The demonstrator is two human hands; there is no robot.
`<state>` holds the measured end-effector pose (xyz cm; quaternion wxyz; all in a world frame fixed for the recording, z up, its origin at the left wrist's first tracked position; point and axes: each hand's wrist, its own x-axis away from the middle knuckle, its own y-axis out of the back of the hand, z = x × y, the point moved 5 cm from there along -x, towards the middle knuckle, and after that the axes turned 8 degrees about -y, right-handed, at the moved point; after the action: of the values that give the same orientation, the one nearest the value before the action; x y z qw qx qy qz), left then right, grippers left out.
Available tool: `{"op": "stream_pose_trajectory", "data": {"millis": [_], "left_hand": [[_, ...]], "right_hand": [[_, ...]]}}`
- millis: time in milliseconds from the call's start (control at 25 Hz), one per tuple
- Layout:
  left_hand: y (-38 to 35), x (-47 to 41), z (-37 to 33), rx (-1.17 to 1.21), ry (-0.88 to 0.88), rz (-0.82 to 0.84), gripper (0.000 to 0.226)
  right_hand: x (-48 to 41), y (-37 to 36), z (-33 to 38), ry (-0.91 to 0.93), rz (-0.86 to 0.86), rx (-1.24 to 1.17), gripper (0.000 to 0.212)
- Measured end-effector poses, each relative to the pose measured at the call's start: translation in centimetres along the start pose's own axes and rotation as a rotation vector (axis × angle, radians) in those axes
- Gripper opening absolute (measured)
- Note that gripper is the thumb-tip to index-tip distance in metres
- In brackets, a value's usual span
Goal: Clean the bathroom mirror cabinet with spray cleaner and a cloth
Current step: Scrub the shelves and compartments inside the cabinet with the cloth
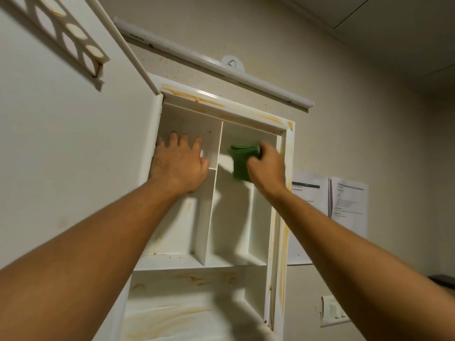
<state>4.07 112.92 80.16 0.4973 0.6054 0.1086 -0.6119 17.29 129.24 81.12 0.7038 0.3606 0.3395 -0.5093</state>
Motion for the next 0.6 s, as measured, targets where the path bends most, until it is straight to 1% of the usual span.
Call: {"op": "stream_pose_trajectory", "data": {"millis": [40, 80, 120, 160, 240, 280, 320, 360, 440, 480, 520, 560, 600], "left_hand": [[0.0, 0.0, 0.0, 0.000, -0.001, -0.003, 0.066], [-0.1, 0.0, -0.1, -0.003, -0.003, -0.006, 0.066], [-0.1, 0.0, -0.2, -0.006, -0.002, -0.010, 0.066], [0.0, 0.0, -0.2, -0.007, 0.002, -0.012, 0.066], [-0.2, -0.1, -0.1, -0.007, 0.010, -0.017, 0.065], [-0.3, -0.1, -0.1, -0.006, 0.007, -0.022, 0.065], [-0.4, -0.2, 0.0, -0.003, 0.004, -0.027, 0.065], [-0.4, -0.2, 0.1, 0.000, -0.002, -0.031, 0.064], [-0.5, -0.2, 0.1, 0.004, -0.015, -0.029, 0.064], [-0.5, -0.1, 0.1, 0.005, -0.012, -0.033, 0.064], [-0.5, -0.1, 0.2, 0.005, -0.009, -0.037, 0.065], [-0.6, -0.2, 0.1, 0.005, -0.009, -0.036, 0.065], [-0.5, -0.3, 0.2, 0.008, -0.008, -0.036, 0.067]], "right_hand": [[-0.8, 0.4, 1.6, 0.133, -0.114, 0.144, 0.022], [-0.9, -0.4, 2.3, 0.224, -0.159, 0.308, 0.025], [-0.6, -1.9, 2.1, 0.245, -0.137, 0.417, 0.030], [0.2, -3.9, 0.8, 0.203, -0.059, 0.420, 0.035], [3.1, -7.3, -2.5, 0.113, 0.072, 0.264, 0.039], [4.4, -8.2, -4.1, 0.148, 0.114, 0.245, 0.039], [5.7, -8.6, -5.0, 0.268, 0.175, 0.325, 0.039], [6.3, -8.7, -5.3, 0.438, 0.287, 0.475, 0.037], [6.1, -7.8, -5.1, 0.789, 0.583, 0.847, 0.030], [5.5, -7.4, -4.9, 0.896, 0.706, 1.059, 0.026], [4.4, -6.9, -4.6, 0.968, 0.755, 1.231, 0.022], [3.6, -6.7, -4.5, 0.984, 0.739, 1.357, 0.019], [3.2, -6.6, -4.5, 0.957, 0.674, 1.425, 0.017]]}}
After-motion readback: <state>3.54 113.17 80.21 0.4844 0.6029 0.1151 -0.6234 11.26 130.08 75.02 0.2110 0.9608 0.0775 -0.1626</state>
